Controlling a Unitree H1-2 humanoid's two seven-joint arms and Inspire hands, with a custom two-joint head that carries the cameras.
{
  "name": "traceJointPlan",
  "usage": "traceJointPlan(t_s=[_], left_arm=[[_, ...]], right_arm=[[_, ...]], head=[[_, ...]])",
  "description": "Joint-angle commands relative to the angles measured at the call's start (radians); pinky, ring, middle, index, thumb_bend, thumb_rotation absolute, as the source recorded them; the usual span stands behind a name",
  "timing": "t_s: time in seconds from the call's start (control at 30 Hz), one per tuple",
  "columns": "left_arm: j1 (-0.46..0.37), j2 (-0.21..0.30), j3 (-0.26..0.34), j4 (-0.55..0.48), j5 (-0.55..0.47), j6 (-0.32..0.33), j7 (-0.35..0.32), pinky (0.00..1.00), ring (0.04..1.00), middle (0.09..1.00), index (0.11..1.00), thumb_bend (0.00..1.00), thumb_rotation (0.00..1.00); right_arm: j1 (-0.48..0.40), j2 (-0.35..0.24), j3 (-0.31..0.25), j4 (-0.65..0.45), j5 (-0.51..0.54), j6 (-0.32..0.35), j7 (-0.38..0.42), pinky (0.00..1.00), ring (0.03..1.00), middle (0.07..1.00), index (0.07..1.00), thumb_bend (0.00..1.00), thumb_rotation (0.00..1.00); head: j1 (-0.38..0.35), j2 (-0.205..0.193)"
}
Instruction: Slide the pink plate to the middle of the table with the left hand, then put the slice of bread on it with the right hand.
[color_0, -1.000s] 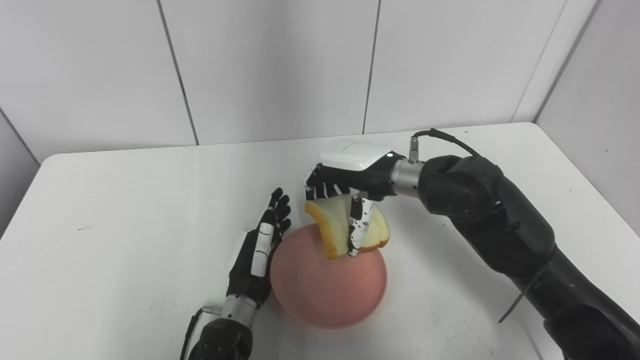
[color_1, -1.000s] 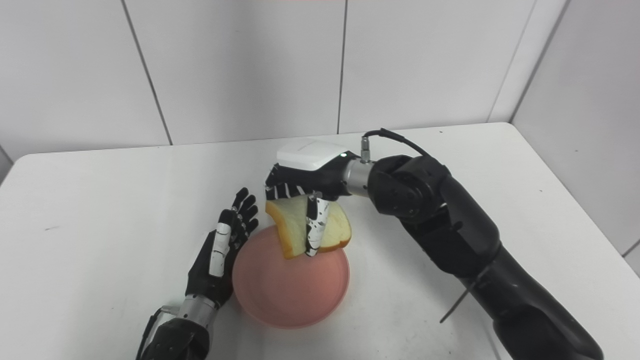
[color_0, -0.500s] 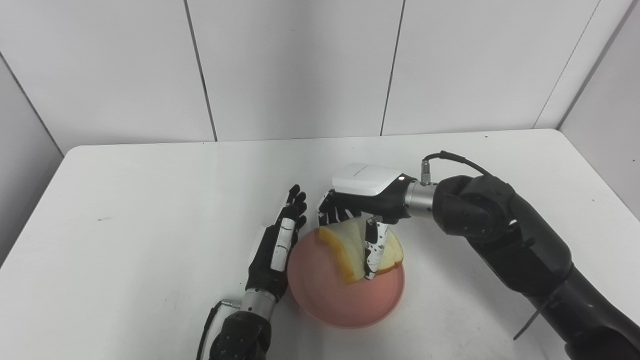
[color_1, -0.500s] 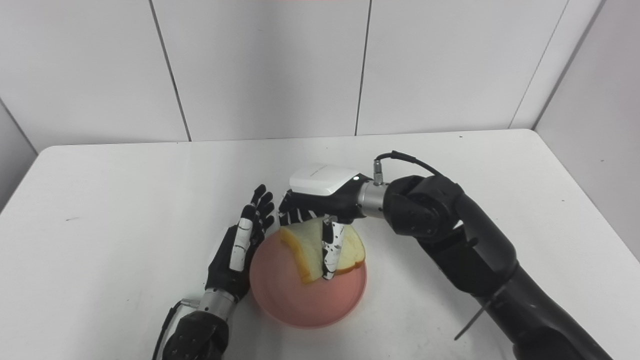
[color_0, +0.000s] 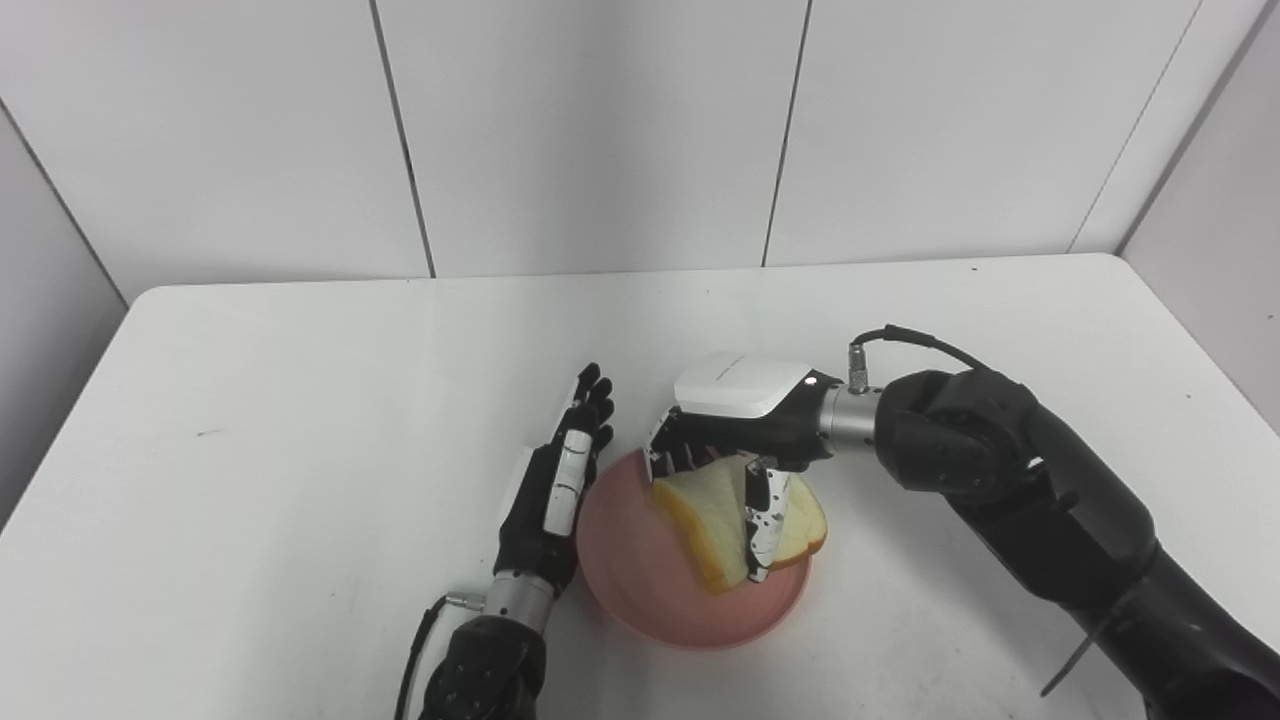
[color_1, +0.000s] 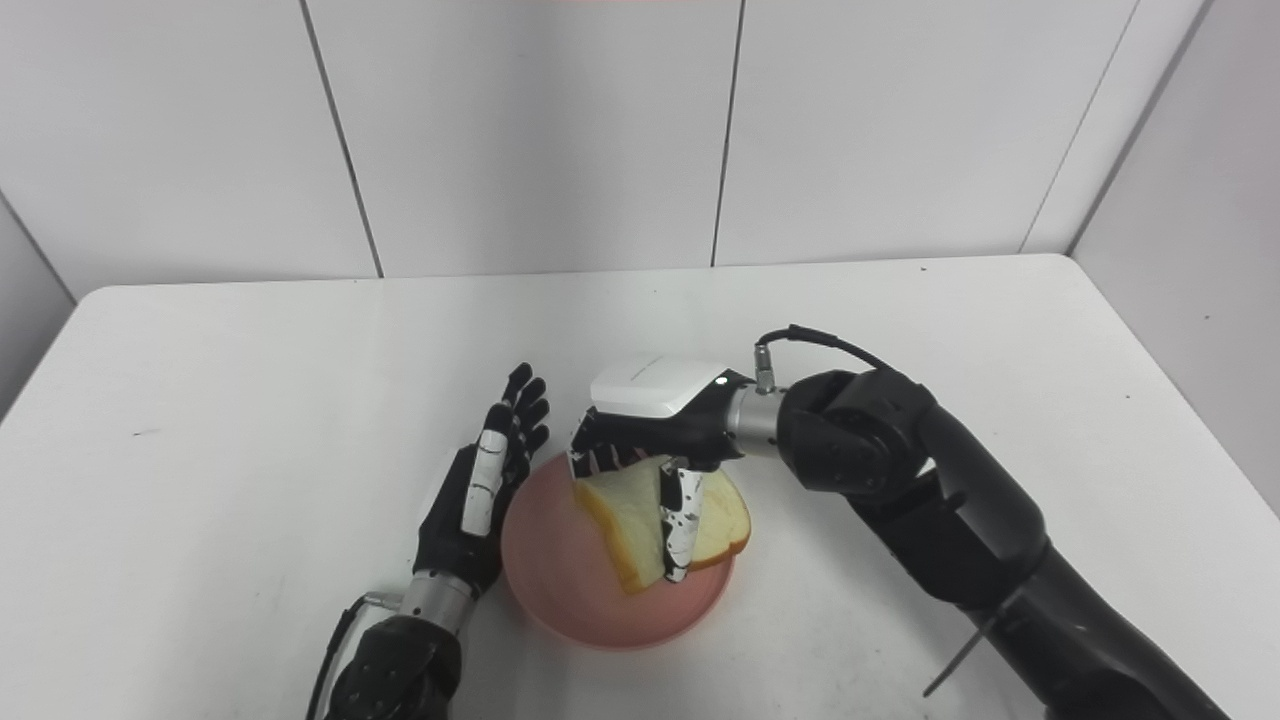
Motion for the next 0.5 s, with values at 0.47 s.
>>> traceJointPlan(t_s=[0.47], left_arm=[[0.008,-0.031,-0.005,-0.037,-0.006,0.065,0.015,1.00,1.000,0.999,0.977,0.79,1.00]], right_arm=[[0.006,0.024,0.016,0.019,-0.023,-0.064,-0.051,0.38,0.456,0.489,0.489,0.53,0.00]], head=[[0.001,0.002]])
